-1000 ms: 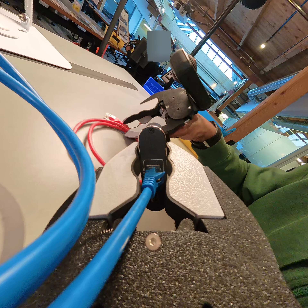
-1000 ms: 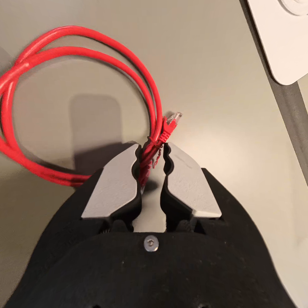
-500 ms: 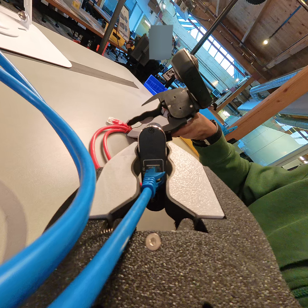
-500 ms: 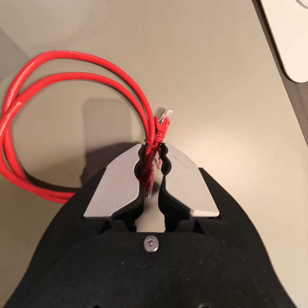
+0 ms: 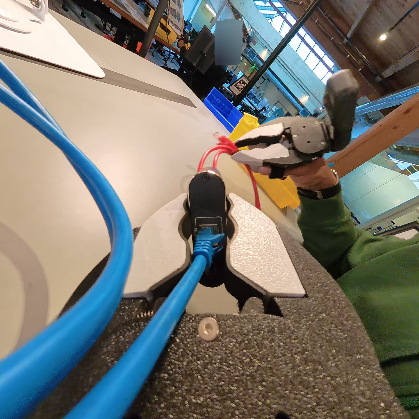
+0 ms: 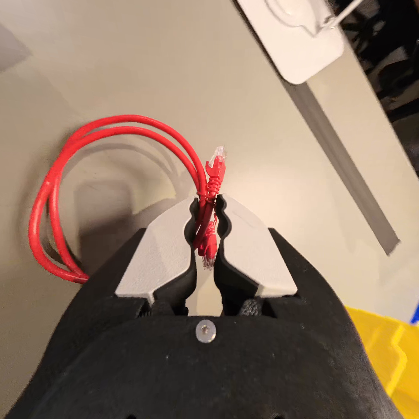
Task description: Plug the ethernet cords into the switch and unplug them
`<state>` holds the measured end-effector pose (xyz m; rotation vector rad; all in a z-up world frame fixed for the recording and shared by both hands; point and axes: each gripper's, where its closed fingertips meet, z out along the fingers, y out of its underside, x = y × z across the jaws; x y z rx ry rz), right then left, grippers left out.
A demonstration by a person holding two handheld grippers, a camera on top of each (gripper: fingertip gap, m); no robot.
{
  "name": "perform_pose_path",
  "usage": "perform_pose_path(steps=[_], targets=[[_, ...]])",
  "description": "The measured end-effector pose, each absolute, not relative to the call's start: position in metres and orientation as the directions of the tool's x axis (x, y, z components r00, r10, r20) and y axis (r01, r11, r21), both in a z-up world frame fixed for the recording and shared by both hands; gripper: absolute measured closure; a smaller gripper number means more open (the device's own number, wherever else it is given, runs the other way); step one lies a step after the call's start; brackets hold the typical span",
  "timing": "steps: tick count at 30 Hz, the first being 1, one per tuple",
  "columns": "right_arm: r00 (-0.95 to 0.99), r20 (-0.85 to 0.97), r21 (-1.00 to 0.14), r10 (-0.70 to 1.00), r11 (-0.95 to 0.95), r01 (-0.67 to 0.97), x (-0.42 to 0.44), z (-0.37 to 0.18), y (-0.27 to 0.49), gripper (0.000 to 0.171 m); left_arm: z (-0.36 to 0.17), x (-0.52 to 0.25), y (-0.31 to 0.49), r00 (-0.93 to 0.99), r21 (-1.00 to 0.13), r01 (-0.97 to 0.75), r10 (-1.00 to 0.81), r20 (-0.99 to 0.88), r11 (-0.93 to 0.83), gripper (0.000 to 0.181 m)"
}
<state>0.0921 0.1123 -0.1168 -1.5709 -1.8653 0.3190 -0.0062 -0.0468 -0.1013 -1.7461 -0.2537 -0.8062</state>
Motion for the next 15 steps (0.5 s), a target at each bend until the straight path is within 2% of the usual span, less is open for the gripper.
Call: perform_pose_path(steps=[8,15], targets=[[0.149,0.375,-0.698,0.915,0.173,0.695,0.162,-0.048,0.132,0.158,-0.102,-0.007,-0.047,0.743,-0.764,0.55,-0.22,0.632,-0.338,0.154],[0.376,0.446,-0.783,0.812,0.151,0.604,0.253,0.05,0.167,0.158,-0.102,-0.007,-0.047,0.746,-0.766,0.545,-0.22,0.628,-0.339,0.154]])
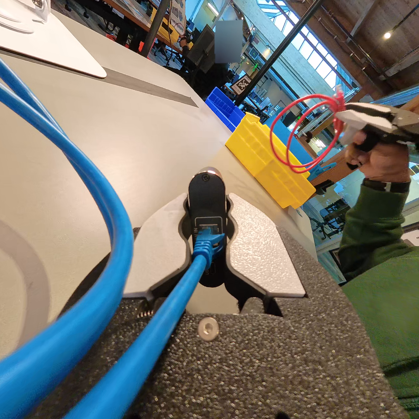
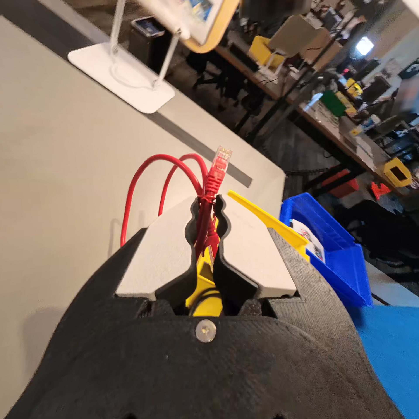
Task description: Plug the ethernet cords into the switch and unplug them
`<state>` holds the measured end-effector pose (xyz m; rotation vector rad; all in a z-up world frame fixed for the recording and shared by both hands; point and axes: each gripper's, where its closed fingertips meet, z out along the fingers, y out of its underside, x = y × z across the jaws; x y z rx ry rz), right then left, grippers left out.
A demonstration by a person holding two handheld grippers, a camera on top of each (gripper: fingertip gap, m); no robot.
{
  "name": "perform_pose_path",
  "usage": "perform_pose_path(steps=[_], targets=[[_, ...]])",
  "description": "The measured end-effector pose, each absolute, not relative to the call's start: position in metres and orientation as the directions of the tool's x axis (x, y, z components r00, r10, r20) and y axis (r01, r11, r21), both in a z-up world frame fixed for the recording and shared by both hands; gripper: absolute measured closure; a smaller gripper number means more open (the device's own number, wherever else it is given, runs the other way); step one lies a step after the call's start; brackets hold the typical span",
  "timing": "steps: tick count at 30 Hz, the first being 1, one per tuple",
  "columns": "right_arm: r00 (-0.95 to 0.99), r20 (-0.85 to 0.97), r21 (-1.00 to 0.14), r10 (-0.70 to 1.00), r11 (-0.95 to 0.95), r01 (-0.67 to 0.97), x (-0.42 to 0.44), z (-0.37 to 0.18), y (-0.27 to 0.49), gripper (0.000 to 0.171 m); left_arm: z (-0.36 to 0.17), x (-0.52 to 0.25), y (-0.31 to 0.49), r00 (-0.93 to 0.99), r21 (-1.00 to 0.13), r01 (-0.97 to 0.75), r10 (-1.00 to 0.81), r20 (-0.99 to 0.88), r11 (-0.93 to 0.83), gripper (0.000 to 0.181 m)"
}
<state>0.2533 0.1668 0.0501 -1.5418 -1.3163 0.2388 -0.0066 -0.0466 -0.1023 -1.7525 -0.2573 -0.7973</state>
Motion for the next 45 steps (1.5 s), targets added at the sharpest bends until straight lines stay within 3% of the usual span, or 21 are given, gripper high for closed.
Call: perform_pose_path(steps=[7,10,14,19,25,30,35,37,42,45], targets=[[0.629,0.355,-0.868,0.692,-0.005,0.496,0.357,0.083,0.226,0.157,-0.103,-0.006,-0.047,0.749,-0.768,0.542,-0.218,0.625,-0.341,0.154],[0.685,0.21,-0.859,0.698,-0.203,0.47,0.392,0.044,0.248,0.157,-0.103,-0.005,-0.047,0.754,-0.772,0.536,-0.219,0.62,-0.342,0.154],[0.677,0.125,-0.704,0.725,-0.416,0.576,0.423,-0.041,0.255,0.156,-0.103,-0.005,-0.047,0.757,-0.775,0.531,-0.219,0.615,-0.342,0.154],[0.657,0.34,-0.519,0.673,-0.449,0.728,0.455,-0.084,0.266,0.153,-0.103,-0.005,-0.047,0.757,-0.774,0.531,-0.219,0.616,-0.345,0.153],[0.637,0.48,-0.6,0.603,-0.303,0.74,0.433,-0.018,0.259,0.145,-0.103,-0.003,-0.047,0.759,-0.777,0.524,-0.223,0.612,-0.349,0.153],[0.404,0.416,-0.698,0.815,0.001,0.716,0.308,0.002,0.193,0.144,-0.104,0.003,-0.047,0.762,-0.783,0.501,-0.242,0.601,-0.37,0.154],[-0.088,0.408,-0.646,0.909,0.355,0.676,0.155,-0.059,0.09,0.135,-0.11,0.018,-0.048,0.752,-0.775,0.454,-0.276,0.598,-0.441,0.153],[-0.261,0.372,-0.64,0.891,0.45,0.623,0.105,-0.088,0.049,0.121,-0.116,0.024,-0.049,0.75,-0.762,0.424,-0.283,0.598,-0.489,0.153],[-0.495,0.191,-0.768,0.848,0.443,0.462,0.023,-0.124,-0.038,0.092,-0.136,0.029,-0.054,0.779,-0.72,0.341,-0.247,0.576,-0.604,0.15],[-0.506,0.214,-0.775,0.836,0.46,0.433,0.011,-0.138,-0.056,0.085,-0.143,0.025,-0.056,0.83,-0.726,0.28,-0.222,0.512,-0.628,0.15]])
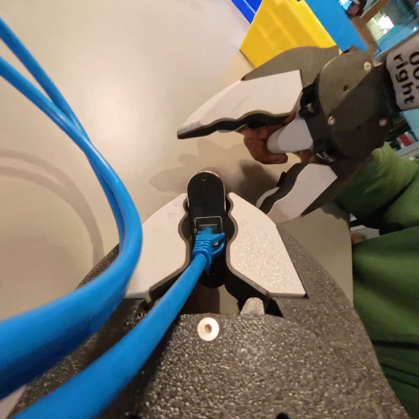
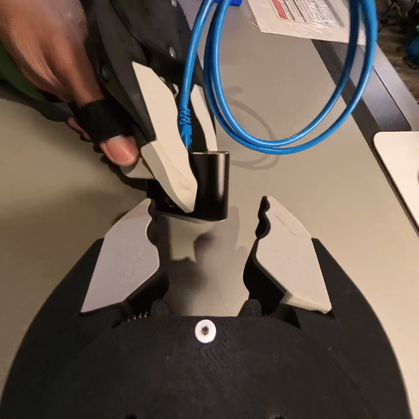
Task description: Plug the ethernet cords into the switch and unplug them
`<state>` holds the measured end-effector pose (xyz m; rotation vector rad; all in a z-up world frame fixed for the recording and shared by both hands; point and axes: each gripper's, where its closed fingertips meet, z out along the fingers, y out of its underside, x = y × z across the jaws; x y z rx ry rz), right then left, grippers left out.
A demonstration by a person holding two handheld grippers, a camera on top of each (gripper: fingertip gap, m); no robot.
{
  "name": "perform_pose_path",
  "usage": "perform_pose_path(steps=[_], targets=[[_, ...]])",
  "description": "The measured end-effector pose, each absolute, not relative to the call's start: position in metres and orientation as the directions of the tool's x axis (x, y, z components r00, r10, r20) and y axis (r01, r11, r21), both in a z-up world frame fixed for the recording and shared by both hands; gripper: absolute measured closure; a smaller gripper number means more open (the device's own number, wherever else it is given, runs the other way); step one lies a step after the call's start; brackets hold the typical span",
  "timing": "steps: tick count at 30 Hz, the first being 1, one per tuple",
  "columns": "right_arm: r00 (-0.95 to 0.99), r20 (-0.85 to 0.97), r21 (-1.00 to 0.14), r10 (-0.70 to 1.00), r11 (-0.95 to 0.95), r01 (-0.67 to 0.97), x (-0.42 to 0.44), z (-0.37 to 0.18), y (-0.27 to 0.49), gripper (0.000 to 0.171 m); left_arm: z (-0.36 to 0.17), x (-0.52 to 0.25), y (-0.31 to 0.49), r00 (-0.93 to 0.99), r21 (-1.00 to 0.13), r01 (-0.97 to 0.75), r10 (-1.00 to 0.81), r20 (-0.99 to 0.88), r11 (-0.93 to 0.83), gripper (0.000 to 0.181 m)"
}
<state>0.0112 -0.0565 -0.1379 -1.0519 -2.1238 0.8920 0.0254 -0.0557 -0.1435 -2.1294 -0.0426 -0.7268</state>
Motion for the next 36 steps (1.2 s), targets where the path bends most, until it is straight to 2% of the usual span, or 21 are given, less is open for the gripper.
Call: perform_pose_path(steps=[2,5,9,17,18,22,25,31,33,36], targets=[[-0.489,0.257,-0.764,0.833,0.485,0.425,0.008,-0.145,-0.058,0.081,-0.144,0.025,-0.055,0.842,-0.735,0.264,-0.222,0.492,-0.625,0.15],[-0.493,0.225,-0.782,0.84,0.458,0.423,0.006,-0.144,-0.063,0.08,-0.143,0.026,-0.055,0.84,-0.735,0.258,-0.231,0.492,-0.627,0.15],[-0.547,0.09,-0.84,0.832,0.358,0.407,0.009,-0.141,-0.074,0.08,-0.144,0.028,-0.055,0.851,-0.748,0.221,-0.251,0.462,-0.626,0.15],[-0.604,-0.172,-0.925,0.778,0.082,0.37,0.016,-0.11,-0.066,0.106,-0.146,0.032,-0.056,0.876,-0.766,0.144,-0.278,0.393,-0.626,0.151],[-0.598,-0.19,-0.924,0.778,0.064,0.378,0.014,-0.109,-0.064,0.114,-0.146,0.033,-0.057,0.875,-0.765,0.136,-0.285,0.39,-0.63,0.15],[-0.618,-0.217,-0.917,0.756,0.06,0.394,0.014,-0.11,-0.067,0.127,-0.148,0.036,-0.058,0.878,-0.764,0.11,-0.299,0.375,-0.636,0.15],[-0.627,-0.232,-0.908,0.743,0.067,0.415,0.017,-0.113,-0.07,0.135,-0.149,0.038,-0.058,0.88,-0.764,0.092,-0.307,0.363,-0.639,0.15],[-0.6,-0.382,-0.858,0.703,-0.028,0.513,0.02,-0.117,-0.073,0.134,-0.151,0.043,-0.059,0.872,-0.758,0.058,-0.337,0.355,-0.65,0.146],[-0.582,-0.384,-0.851,0.717,-0.03,0.524,0.019,-0.12,-0.071,0.143,-0.151,0.045,-0.06,0.869,-0.758,0.039,-0.352,0.347,-0.651,0.146],[-0.58,-0.384,-0.846,0.719,-0.022,0.533,0.021,-0.122,-0.072,0.145,-0.152,0.047,-0.061,0.868,-0.755,0.027,-0.36,0.343,-0.655,0.145]])
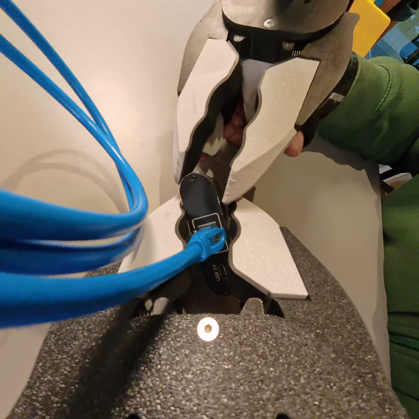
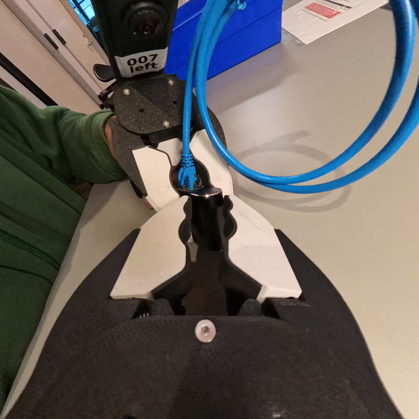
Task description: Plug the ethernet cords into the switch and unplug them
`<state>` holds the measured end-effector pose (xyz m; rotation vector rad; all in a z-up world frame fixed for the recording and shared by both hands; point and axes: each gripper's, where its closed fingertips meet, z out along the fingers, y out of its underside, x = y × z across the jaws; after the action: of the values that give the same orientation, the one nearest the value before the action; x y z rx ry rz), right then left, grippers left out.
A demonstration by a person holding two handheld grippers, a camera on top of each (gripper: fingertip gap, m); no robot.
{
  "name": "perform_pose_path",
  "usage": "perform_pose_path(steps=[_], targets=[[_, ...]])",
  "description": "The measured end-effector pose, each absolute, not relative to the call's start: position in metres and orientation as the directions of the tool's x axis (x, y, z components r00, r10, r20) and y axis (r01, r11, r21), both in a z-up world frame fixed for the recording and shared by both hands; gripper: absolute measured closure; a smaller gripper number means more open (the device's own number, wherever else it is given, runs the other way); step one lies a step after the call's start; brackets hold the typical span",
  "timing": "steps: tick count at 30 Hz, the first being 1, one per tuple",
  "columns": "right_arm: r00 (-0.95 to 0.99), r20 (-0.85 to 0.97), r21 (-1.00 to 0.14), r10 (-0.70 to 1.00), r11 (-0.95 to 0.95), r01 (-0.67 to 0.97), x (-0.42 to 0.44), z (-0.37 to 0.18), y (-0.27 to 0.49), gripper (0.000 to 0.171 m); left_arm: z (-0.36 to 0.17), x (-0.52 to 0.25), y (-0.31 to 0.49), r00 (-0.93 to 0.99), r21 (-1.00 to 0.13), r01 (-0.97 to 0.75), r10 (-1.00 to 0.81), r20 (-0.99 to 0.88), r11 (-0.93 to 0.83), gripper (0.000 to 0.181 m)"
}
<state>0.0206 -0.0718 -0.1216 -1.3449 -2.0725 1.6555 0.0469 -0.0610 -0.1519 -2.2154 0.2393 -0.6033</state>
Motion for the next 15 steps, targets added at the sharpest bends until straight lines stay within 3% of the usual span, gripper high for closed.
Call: perform_pose_path(steps=[9,15], targets=[[-0.555,-0.3,-0.872,0.776,0.013,0.49,0.027,-0.121,-0.066,0.148,-0.153,0.048,-0.061,0.872,-0.757,0.01,-0.364,0.326,-0.653,0.144],[-0.502,-0.37,-0.87,0.782,-0.103,0.482,0.029,-0.114,-0.054,0.15,-0.153,0.048,-0.061,0.871,-0.757,0.008,-0.368,0.326,-0.653,0.143]])
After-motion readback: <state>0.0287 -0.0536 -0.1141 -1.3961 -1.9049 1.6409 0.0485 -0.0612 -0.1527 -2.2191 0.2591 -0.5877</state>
